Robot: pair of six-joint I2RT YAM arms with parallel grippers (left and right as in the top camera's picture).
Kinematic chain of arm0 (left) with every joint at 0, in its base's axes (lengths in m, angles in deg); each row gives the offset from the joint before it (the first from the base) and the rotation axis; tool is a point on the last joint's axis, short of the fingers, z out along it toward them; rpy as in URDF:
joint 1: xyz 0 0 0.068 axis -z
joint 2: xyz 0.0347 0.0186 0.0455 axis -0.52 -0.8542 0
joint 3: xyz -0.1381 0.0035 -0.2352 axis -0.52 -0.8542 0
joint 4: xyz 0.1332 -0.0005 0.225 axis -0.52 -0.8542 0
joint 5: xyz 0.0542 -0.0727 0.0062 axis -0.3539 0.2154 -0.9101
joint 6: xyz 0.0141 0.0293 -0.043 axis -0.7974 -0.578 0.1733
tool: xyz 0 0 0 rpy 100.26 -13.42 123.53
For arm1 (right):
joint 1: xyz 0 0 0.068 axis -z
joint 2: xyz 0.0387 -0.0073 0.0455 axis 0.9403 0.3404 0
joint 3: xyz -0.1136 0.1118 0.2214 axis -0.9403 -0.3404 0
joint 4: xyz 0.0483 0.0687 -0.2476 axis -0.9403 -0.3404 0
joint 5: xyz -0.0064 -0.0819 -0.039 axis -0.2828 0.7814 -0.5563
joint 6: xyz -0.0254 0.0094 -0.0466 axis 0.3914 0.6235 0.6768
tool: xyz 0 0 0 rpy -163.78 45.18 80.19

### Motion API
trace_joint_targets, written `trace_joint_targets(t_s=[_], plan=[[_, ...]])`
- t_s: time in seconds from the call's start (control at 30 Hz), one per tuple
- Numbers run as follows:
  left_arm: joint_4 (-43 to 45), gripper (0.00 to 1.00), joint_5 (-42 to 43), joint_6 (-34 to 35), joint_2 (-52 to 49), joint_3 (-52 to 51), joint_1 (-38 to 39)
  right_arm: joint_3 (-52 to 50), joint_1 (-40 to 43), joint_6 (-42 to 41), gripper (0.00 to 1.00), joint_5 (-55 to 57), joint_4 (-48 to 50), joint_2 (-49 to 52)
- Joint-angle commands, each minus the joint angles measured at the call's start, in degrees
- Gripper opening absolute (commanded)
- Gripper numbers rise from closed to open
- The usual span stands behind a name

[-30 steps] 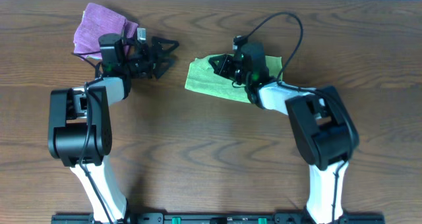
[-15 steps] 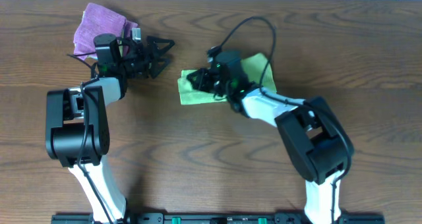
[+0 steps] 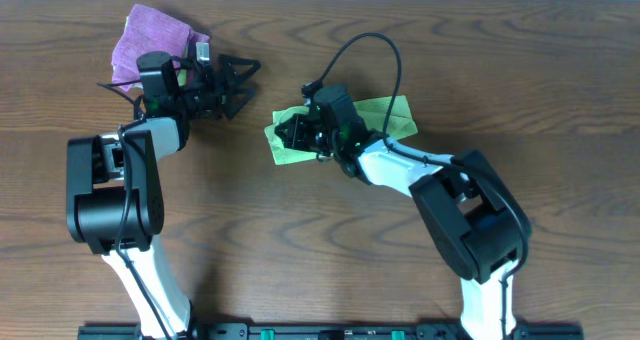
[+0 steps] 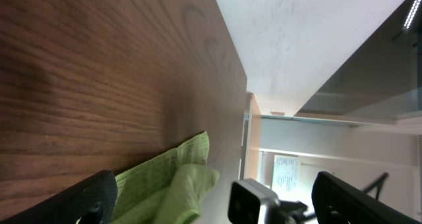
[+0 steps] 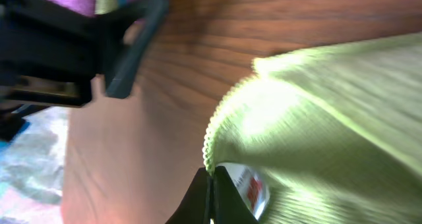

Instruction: Fold the cloth

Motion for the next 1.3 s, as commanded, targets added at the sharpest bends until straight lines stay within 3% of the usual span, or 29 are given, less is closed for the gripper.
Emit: trace_joint_targets(t_s=[0.0,0.17,0.43,0.73,0.87,1.07,1.27], plan=[[0.26,0.95,1.62,-0.09,-0.61,1.05,-0.46,0.57,2.08,4.59,0.14,0.74,-2.34,-1.70],[0.26,0.95,2.14,-0.09,-0.61,1.05,-0.46,0.57,5.01,12.35,0.53,1.20,-9.88,-4.94],[0.24,0.95,2.23,-0.09,-0.61,1.05,-0.44,0.57,9.09,20.22,0.74,1.38,-19.71,-14.47],[0.22,0.95,3.93,-0.15,-0.61,1.05,-0.44,0.35,13.33,22.38,0.79,1.38,-43.30,-19.19],[0.22,0.95,4.07,-0.15,-0.61,1.05,-0.44,-0.61,14.10,22.88,0.79,1.40,-47.47,-19.17],[0.20,0.95,4.17,-0.13,-0.61,1.05,-0.44,-4.22,15.17,22.10,0.77,1.38,-46.56,-19.02],[0.20,0.95,4.35,-0.13,-0.61,1.05,-0.44,-10.12,15.32,17.59,0.68,0.85,-38.97,-19.02]])
